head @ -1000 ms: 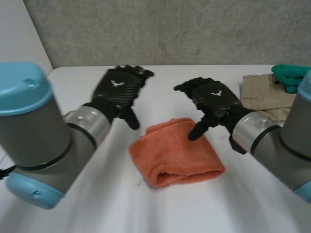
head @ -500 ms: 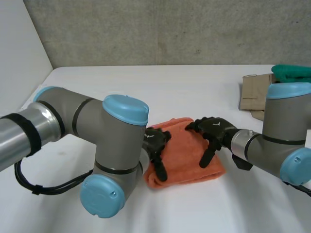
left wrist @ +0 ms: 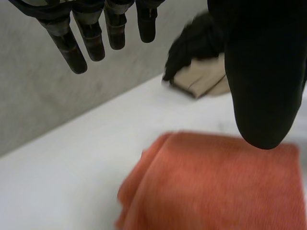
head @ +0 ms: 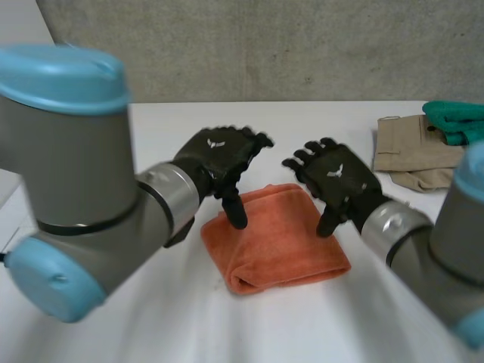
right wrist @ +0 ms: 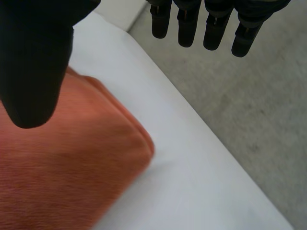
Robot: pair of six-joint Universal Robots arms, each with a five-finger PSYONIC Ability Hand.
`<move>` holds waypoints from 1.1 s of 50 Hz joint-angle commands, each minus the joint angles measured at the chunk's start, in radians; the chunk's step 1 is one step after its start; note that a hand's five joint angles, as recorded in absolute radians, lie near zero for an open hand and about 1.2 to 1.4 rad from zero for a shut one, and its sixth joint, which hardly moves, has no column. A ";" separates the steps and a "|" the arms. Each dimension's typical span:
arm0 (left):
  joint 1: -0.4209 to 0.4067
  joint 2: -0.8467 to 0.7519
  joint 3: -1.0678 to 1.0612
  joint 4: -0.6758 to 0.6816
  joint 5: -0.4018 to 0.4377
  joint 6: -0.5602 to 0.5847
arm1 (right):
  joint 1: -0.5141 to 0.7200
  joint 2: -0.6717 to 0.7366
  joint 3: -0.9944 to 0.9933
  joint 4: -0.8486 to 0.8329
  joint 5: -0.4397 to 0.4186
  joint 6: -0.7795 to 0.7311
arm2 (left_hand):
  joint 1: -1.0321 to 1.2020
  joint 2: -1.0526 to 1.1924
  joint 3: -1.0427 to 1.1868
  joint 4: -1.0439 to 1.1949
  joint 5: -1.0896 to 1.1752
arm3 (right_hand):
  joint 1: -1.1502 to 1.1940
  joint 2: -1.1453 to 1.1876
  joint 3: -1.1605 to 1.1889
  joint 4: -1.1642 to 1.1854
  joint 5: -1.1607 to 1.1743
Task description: Fold the laundry.
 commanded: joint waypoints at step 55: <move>0.041 0.184 -0.056 -0.045 0.498 0.084 | 0.033 0.225 -0.027 -0.522 0.002 0.066 | 0.015 -0.015 -0.024 -0.013 -0.050 | 1.170 1.180 1.182 1.184 1.172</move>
